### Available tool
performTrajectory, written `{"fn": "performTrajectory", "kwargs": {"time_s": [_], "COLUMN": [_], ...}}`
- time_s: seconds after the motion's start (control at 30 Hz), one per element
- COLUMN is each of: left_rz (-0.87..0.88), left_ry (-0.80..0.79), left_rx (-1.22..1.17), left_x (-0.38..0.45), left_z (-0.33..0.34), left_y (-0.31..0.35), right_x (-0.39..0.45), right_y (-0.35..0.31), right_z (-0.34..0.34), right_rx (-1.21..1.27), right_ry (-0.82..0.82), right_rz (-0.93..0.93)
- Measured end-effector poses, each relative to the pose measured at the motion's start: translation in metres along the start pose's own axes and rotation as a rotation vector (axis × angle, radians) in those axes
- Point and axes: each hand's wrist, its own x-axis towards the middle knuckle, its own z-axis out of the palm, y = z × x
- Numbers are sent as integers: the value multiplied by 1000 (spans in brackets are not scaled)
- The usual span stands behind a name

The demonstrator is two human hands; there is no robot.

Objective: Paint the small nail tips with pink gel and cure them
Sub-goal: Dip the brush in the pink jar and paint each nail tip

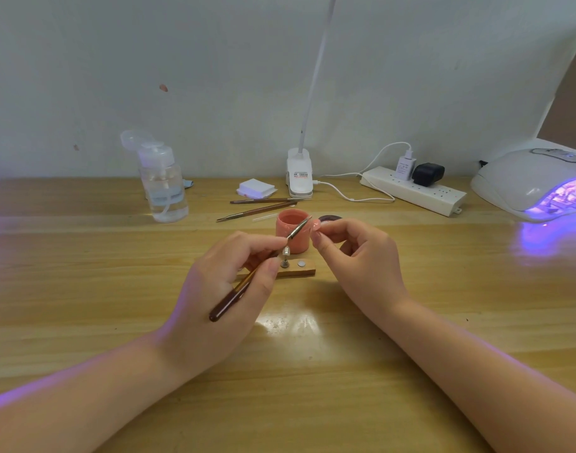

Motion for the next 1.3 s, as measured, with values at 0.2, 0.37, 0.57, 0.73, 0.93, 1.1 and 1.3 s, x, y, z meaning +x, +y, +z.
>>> {"fn": "performTrajectory", "kwargs": {"time_s": [0.2,0.37,0.57,0.73,0.93,1.1,1.3], "left_rz": [12,36,-39,-66,-45,-56,-72], "left_ry": [-47,-19,12,1,10,41,20], "left_rx": [-20,-73,-86,-123,-134,-129,-133], "left_x": [-1,-4,-1,-2,-4,-3,0], "left_z": [0,-1,0,1,-2,-1,0], "left_y": [-1,0,0,-1,-2,-2,-2], "right_x": [0,0,0,0,0,0,0], "right_y": [-1,-1,-1,0,0,1,2], "right_z": [0,-1,0,1,0,0,1], "right_rx": [-8,-1,15,31,18,32,43], "right_ry": [0,-2,-8,-6,-5,-13,-27], "right_rz": [-3,7,1,-7,-7,-15,-28]}}
